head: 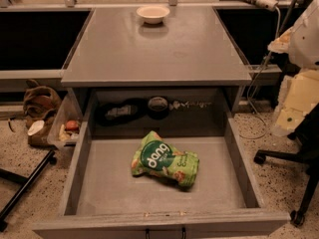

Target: Pick green rice chip bag from top drawer and place on counter

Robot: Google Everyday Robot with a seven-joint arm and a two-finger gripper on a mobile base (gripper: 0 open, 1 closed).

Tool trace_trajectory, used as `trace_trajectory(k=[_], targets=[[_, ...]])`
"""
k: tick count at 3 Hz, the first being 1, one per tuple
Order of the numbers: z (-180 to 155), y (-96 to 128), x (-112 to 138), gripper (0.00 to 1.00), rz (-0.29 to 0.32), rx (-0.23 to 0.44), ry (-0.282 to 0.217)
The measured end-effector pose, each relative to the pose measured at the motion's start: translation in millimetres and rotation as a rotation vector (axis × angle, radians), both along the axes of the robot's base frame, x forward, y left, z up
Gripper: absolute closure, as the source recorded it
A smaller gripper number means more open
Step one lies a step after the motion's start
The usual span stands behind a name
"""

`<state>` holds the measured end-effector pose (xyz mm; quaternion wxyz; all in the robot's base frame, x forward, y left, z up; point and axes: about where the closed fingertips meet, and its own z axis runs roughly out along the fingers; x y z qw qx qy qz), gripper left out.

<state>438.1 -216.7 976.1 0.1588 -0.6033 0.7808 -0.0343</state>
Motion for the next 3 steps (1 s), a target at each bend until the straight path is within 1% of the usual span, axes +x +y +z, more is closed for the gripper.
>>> trace_trajectory(k=[1, 2, 3], targets=[[0, 0, 0, 0.0, 0.0, 0.0, 0.0], [-8, 1, 4, 0.0, -0.004, 0.023, -0.005], [-56, 2, 32, 0.0, -0.04, 0.109, 0.023]])
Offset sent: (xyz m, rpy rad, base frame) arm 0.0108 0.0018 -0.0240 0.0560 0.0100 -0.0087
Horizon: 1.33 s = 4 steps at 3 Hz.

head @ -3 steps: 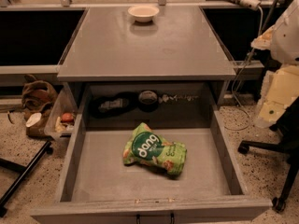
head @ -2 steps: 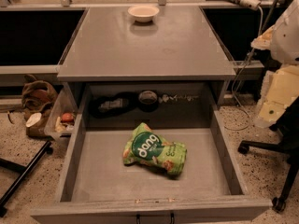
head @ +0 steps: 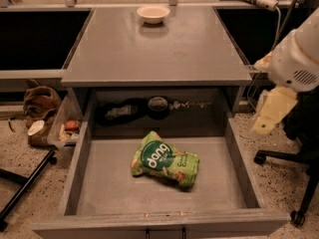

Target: Pick green rice chip bag from top drawer and place on counter

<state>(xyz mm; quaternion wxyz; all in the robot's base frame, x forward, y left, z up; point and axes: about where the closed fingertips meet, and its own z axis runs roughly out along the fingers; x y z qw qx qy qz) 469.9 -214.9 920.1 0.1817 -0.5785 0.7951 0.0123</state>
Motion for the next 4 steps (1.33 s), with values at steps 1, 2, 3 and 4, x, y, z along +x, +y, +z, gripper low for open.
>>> trace_trajectory(k=[1, 2, 3, 4], targets=[[-54, 5, 33, 0.0, -0.061, 0.096, 0.013], [-108, 17, 60, 0.0, -0.108, 0.204, 0.01], [-112, 17, 60, 0.0, -0.109, 0.208, 0.018], [-158, 10, 55, 0.0, -0.163, 0.252, 0.052]])
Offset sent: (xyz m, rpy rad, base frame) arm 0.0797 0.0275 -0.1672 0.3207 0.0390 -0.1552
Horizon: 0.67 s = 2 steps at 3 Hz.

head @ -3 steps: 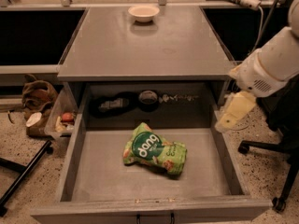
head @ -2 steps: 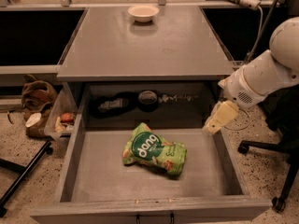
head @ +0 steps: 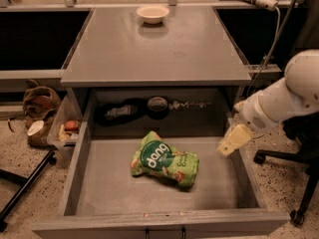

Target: Pick green rice chip bag from top drawer and place on counter

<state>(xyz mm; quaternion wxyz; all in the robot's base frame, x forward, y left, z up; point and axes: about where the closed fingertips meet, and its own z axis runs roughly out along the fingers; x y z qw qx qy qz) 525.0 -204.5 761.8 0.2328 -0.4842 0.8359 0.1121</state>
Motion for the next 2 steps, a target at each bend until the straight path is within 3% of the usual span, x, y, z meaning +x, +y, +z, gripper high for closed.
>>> trace_trajectory(k=[1, 2], targets=[[-65, -3, -11, 0.0, -0.039, 0.055, 0.066], [-107, 11, -29, 0.0, -0.019, 0.099, 0.125]])
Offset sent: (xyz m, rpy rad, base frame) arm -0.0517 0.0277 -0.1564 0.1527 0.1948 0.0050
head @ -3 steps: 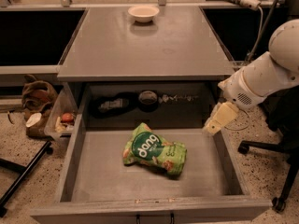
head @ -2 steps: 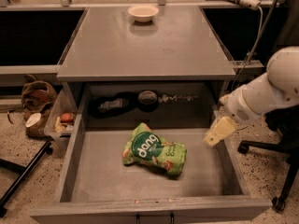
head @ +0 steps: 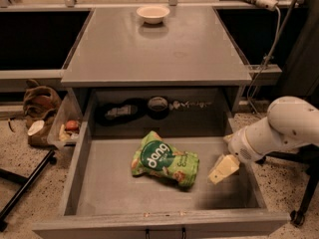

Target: Pick green rice chip bag from top drawer and place on counter

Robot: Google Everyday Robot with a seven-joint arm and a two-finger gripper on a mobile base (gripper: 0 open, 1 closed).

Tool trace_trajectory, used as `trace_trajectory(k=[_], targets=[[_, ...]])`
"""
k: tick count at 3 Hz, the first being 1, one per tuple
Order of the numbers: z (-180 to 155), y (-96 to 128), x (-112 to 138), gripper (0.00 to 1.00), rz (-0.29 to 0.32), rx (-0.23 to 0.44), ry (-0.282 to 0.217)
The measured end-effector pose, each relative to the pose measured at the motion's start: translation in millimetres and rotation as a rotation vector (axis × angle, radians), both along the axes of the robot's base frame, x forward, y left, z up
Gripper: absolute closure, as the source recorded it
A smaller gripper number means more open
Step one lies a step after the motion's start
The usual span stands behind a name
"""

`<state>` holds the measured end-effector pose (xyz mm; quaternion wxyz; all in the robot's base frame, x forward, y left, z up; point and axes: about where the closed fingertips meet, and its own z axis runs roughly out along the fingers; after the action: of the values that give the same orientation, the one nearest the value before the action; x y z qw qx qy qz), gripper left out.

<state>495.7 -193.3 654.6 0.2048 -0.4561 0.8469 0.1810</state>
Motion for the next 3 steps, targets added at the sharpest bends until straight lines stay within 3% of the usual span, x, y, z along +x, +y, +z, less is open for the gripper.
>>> trace_trajectory(k=[1, 2, 3], targets=[[-19, 28, -14, 0.0, 0.069, 0.041, 0.026], [-19, 28, -14, 0.0, 0.069, 0.041, 0.026], [-20, 51, -15, 0.0, 0.116, 0.063, 0.02]])
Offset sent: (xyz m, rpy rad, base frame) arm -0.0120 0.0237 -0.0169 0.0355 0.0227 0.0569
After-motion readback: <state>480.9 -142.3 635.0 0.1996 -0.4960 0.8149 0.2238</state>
